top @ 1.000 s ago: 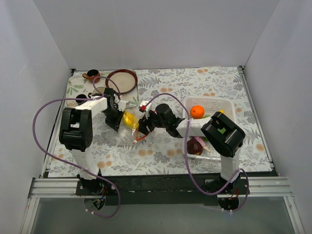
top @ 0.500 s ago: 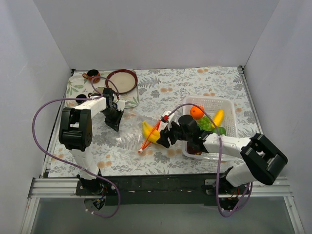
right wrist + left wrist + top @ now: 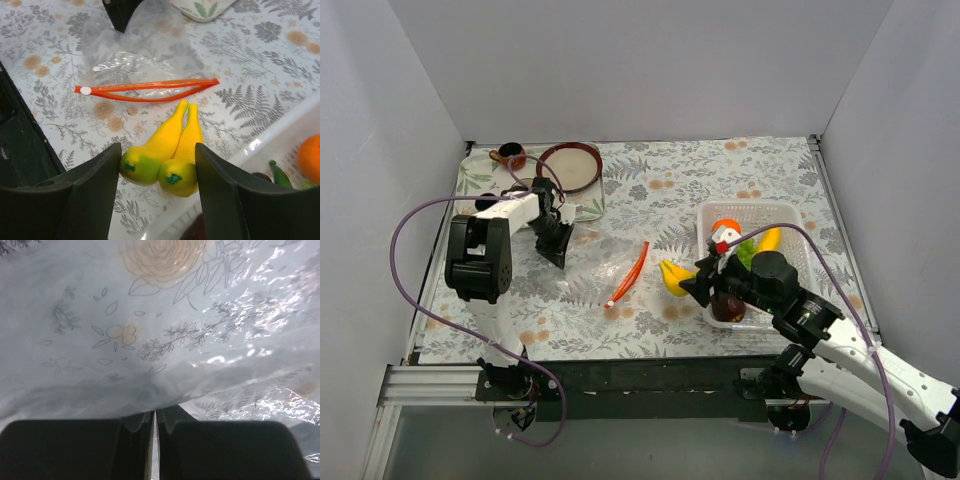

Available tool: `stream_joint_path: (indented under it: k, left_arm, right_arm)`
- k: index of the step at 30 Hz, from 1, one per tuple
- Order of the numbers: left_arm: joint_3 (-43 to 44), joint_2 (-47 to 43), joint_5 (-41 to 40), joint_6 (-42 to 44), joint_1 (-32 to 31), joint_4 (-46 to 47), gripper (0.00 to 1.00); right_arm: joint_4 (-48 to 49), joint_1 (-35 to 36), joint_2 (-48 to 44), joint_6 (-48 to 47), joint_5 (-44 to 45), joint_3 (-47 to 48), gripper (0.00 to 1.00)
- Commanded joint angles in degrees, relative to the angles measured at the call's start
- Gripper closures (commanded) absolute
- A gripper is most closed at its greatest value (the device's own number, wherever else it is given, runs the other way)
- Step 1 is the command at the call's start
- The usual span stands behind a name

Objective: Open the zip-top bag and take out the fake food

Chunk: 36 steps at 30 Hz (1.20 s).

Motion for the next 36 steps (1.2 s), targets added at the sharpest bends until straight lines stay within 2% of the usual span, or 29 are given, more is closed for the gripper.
stream_joint_path:
  k: [1,8,14,15,16,19,20,21,22,23,24,26,27,31,33,35,36]
  left_arm:
    - [-3.0,10.1,-1.5,0.7,-0.6,10.5,1.00]
    - [-3.9,8.8,-1.1,0.7,-1.3,10.1,1.00]
    - [-4.1,9.2,-0.6,0.6,-1.7,10.3,1.00]
    - [-4.0,9.2,-0.6,0.6,-1.8,10.3,1.00]
    - [-3.8,9.1,-0.5,0.6,-2.2,10.2,1.00]
    - [-2.3,9.1,0.6,-0.1,-3.5,9.0,1.00]
    - [-1.3,9.2,1.6,-0.6,-3.8,8.2,0.92]
    - [2.1,9.2,2.6,-0.9,-4.0,7.1,0.85]
    - [4.0,9.1,3.7,-1.6,-4.5,4.8,0.80]
    - [6.3,9.0,6.1,-2.4,-4.7,3.6,0.72]
    - [8.2,8.6,7.0,-2.9,-5.1,2.5,0.60]
    - [13.9,8.1,8.8,-3.7,-6.8,-0.4,0.52]
    - [15.6,7.9,9.4,-3.9,-7.5,-1.2,0.40]
    - [22.5,7.9,10.6,-5.2,-12.9,-4.7,0.19]
    - [27.3,8.1,11.0,-6.1,-14.4,-5.5,0.15]
    - [33.6,8.5,12.3,-6.7,-15.2,-6.8,0.02]
    - [36.0,9.0,13.1,-7.0,-15.3,-7.3,0.02]
  right_arm:
    - [-9.7,-0.2,-2.6,-2.3,10.8,4.8,0.89]
    - [-7.0,-0.2,-7.3,-4.6,32.1,5.1,0.92]
    - [-5.4,-0.2,-9.9,-6.6,43.4,5.4,0.90]
    - [-6.2,-0.2,-9.1,-6.4,45.1,5.5,0.75]
    - [-7.5,-0.2,-8.4,-6.2,46.1,5.7,0.65]
    - [-9.1,-0.2,-6.5,-4.7,46.5,6.6,0.45]
    - [-8.9,-0.2,-6.1,-4.2,46.0,6.7,0.37]
    - [-8.3,-0.2,-5.2,-3.5,45.9,6.9,0.06]
    - [-8.2,-0.2,-4.5,-3.3,46.0,7.0,0.02]
    - [-8.4,-0.2,-3.7,-3.1,46.7,7.3,0.01]
    - [-9.6,-0.3,-1.5,-2.9,47.1,8.3,0.01]
    - [-10.8,-0.3,0.9,-1.3,47.4,9.5,0.01]
    - [-11.3,-0.4,3.2,-0.7,47.6,10.6,0.01]
    - [-11.3,-0.4,8.7,2.1,50.6,14.4,0.01]
    - [-11.5,-0.4,12.2,2.5,52.9,16.3,0.01]
    - [-12.2,-0.4,14.5,2.3,54.9,19.3,0.02]
    - [-12.6,-0.4,16.6,2.0,55.1,20.2,0.02]
